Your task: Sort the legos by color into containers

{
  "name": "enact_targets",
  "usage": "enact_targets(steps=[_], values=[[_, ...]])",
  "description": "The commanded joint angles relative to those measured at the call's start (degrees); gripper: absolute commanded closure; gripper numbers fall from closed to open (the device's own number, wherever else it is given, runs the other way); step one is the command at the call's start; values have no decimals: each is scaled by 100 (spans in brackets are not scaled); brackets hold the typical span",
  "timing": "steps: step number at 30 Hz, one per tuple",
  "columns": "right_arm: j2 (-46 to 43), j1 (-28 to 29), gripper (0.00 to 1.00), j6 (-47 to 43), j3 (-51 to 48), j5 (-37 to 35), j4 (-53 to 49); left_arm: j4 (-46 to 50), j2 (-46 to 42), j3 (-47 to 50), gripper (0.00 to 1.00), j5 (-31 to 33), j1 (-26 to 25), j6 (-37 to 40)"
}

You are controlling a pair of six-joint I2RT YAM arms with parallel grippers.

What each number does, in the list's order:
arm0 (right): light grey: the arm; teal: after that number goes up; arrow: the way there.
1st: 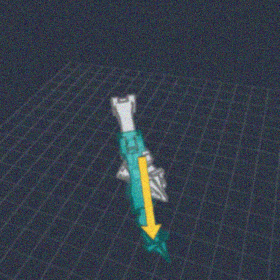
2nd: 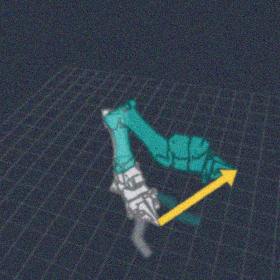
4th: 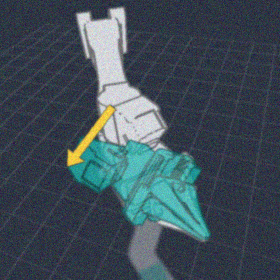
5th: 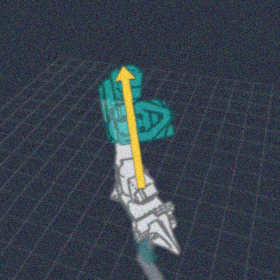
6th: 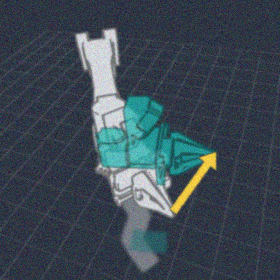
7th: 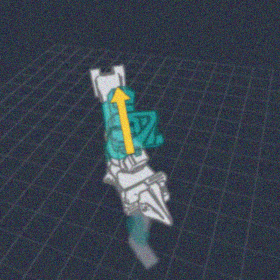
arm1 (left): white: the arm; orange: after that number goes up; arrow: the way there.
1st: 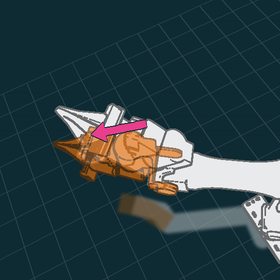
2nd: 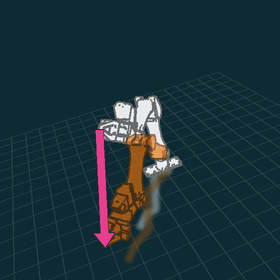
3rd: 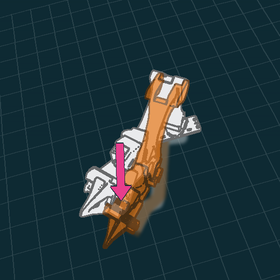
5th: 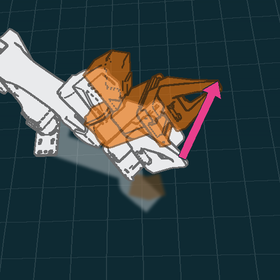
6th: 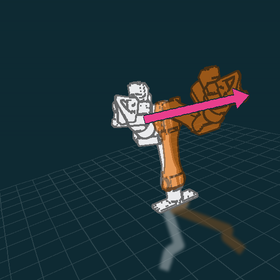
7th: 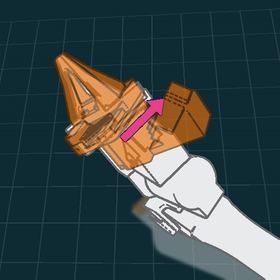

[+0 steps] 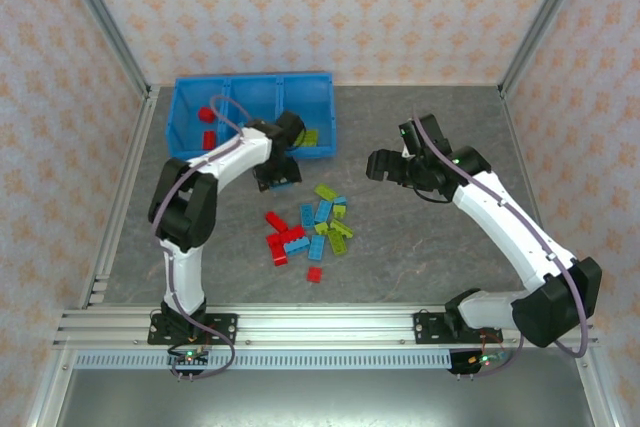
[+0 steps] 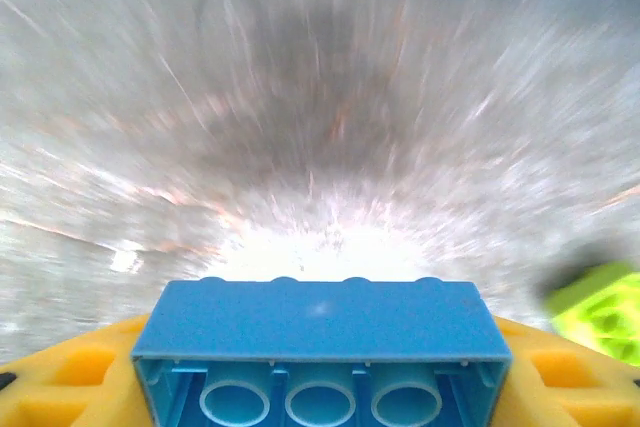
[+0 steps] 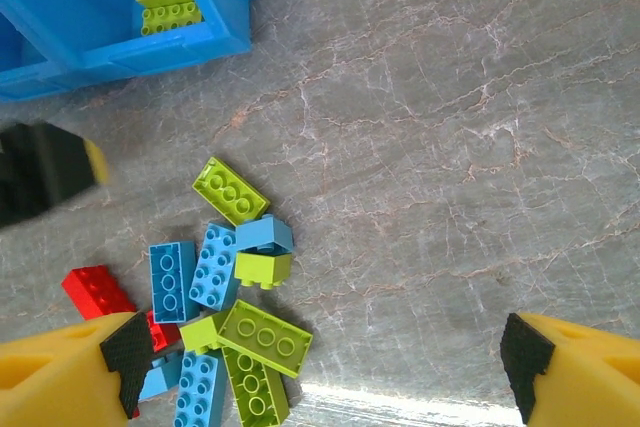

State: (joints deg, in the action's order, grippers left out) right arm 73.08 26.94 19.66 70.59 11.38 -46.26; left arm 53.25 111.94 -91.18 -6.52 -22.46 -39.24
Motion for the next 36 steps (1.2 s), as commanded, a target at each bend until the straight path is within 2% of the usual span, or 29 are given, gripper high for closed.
enact_targets(steps=[1,6,11,14,18,23,28,31,36], values=[[-136,-29,8,17,-54,-79,-41,308,-661,-883,50,575,483,153],[-145,-24,8,16,-12,-72,-80,296,78,-2025,51,725,1170,347],[-295,-31,8,5,8,-150,-216,260,1021,-3090,49,605,1393,412],[-468,-26,8,-29,-26,-307,-376,419,1458,-3774,41,439,1393,501],[-769,-31,8,-81,-211,-412,-418,383,1476,-4013,31,338,1387,509],[-802,-31,7,-248,-473,-197,-242,288,890,-3732,20,259,1321,563],[-193,32,12,-617,-381,457,-181,126,-154,-3135,14,140,1053,826],[358,310,14,-868,-173,592,-174,-19,-1033,-2550,12,191,725,1358],[1625,943,14,-1306,440,-65,26,-161,-2319,-1337,9,693,-118,2642]])
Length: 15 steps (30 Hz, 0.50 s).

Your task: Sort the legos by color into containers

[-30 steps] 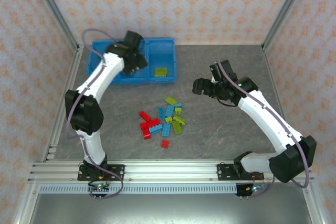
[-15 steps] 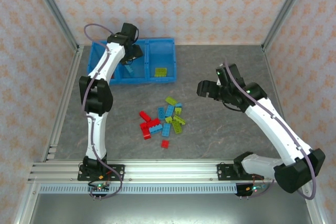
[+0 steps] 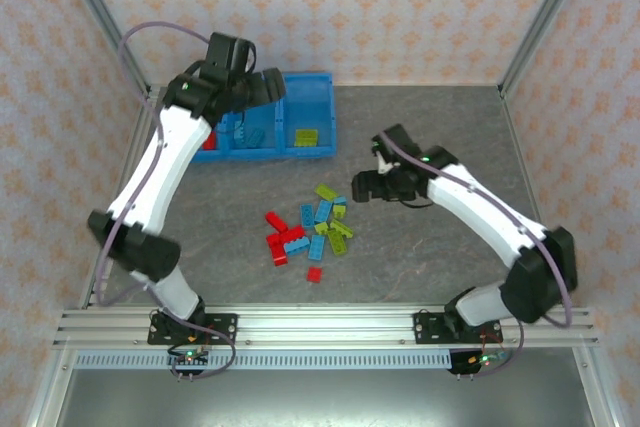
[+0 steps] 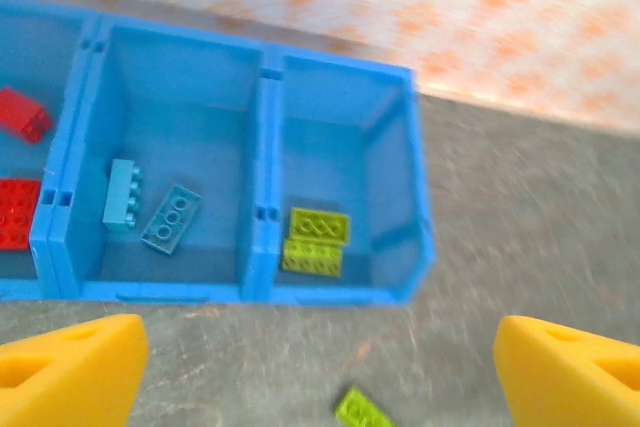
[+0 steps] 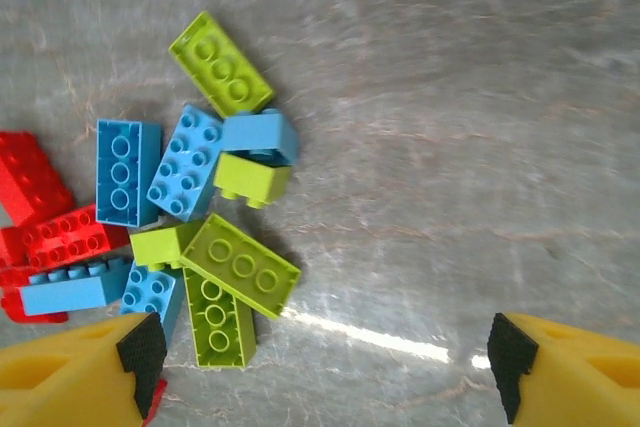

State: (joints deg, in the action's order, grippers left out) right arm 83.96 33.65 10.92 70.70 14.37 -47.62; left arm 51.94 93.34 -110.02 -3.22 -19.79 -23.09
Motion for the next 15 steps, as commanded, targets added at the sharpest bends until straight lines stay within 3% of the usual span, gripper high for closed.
enact_targets(steps=[1,7,11,15], values=[[821,320,14,-434,597,-443,206,13,-682,763,8,397,-527,1279],[2279,455,12,-584,1431,-543,553,151,-1966,2039,0,-144,-700,1931],[3138,532,11,-647,1979,-381,536,227,-2686,2834,0,-39,-701,2089],[3745,564,14,-625,2430,-666,456,328,-3038,3251,0,110,-701,2065]])
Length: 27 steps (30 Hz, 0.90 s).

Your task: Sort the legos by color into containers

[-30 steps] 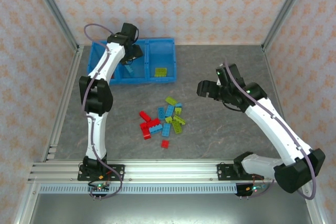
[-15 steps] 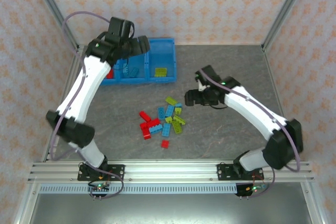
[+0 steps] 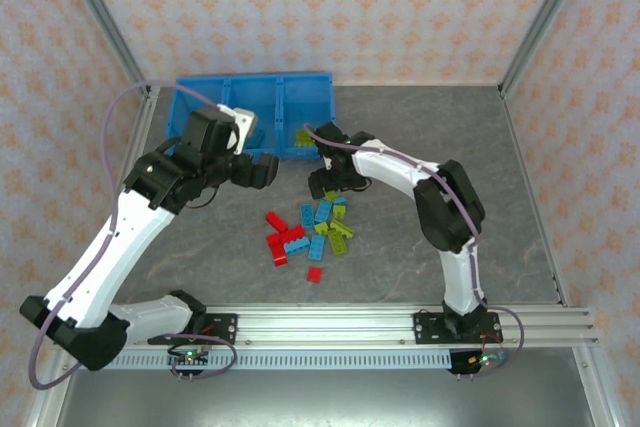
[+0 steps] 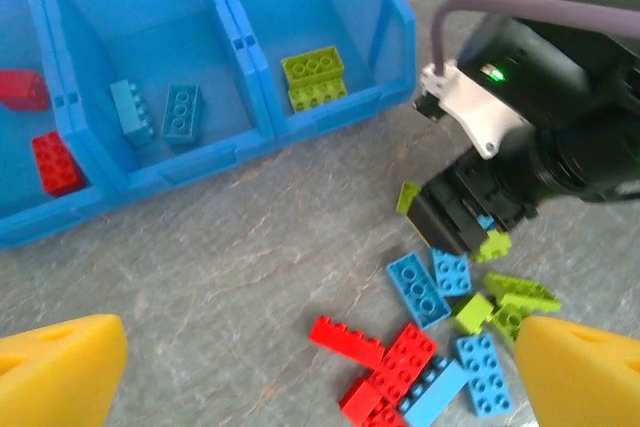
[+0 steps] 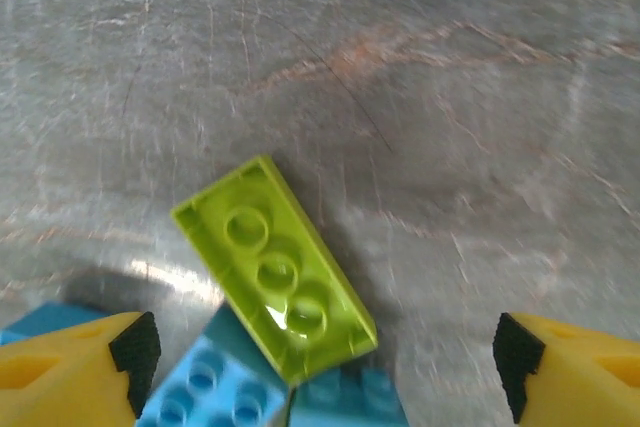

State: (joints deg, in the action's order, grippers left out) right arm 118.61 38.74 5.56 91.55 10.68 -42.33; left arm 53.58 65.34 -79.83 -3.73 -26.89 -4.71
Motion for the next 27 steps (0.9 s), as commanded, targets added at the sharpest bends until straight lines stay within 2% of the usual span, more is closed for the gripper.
enact_targets(steps=[1,9,13,14,20,24,27], values=[[435,55,16,-74,445,-312,-112,154,-279,318,0,142,11,204],[816,168,49,-93,675,-548,-472,-79,-391,770,0,223,9,-20],[716,152,72,-83,1020,-589,-574,-218,-358,812,0,323,14,-157],[660,142,75,-40,1118,-577,-566,-235,-348,803,0,331,9,-181],[-54,-6,77,548,2001,-475,-297,-290,-388,732,0,482,13,-495],[-369,-50,76,681,2029,-923,781,-403,-546,883,0,721,9,-785],[-34,-96,76,672,2331,-1406,1432,-545,-652,1074,0,859,14,-1123]])
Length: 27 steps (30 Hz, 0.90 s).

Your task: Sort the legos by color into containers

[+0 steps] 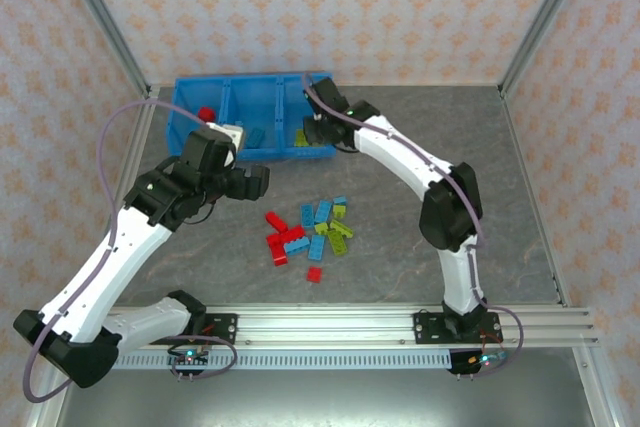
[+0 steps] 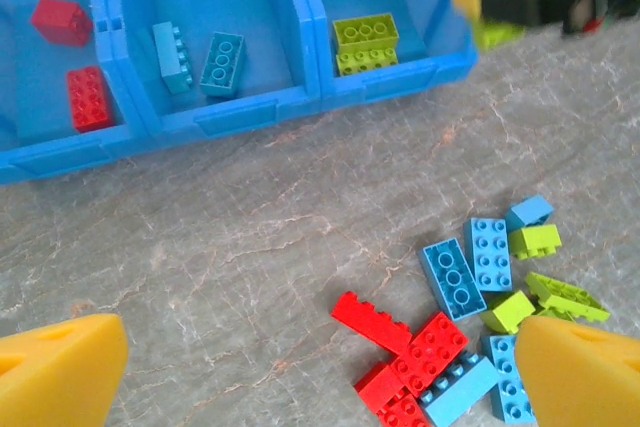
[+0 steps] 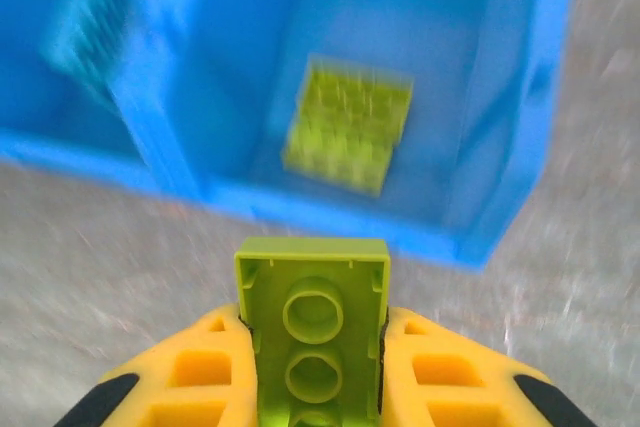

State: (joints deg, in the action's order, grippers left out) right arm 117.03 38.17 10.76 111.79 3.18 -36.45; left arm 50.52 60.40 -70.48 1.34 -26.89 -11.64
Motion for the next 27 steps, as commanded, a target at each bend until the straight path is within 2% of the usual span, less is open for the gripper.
enact_targets(steps=[1,8,11,15,20,23,25,27], values=[[379,-74,76,139,618,-729,853,-244,-169,181,0,402,9,-595],[2469,-157,73,-283,3582,-618,-43,13,-125,452,0,408,13,-2229],[2918,-215,59,-397,4184,-294,114,-86,-116,771,0,-37,10,-2903],[2832,-230,38,-452,4434,-139,303,-261,-137,1279,0,-362,-26,-3744],[1949,-253,29,-516,4236,216,-541,-322,-231,1798,1,-326,-61,-4382],[1069,-297,24,-515,3499,641,-1362,-492,47,2039,1,-661,-57,-4561],[286,-315,22,-532,2431,830,-1611,-598,524,2082,1,-1066,-69,-4570],[-702,-317,19,-404,946,728,-1382,-633,972,2006,1,-1138,-162,-4558]])
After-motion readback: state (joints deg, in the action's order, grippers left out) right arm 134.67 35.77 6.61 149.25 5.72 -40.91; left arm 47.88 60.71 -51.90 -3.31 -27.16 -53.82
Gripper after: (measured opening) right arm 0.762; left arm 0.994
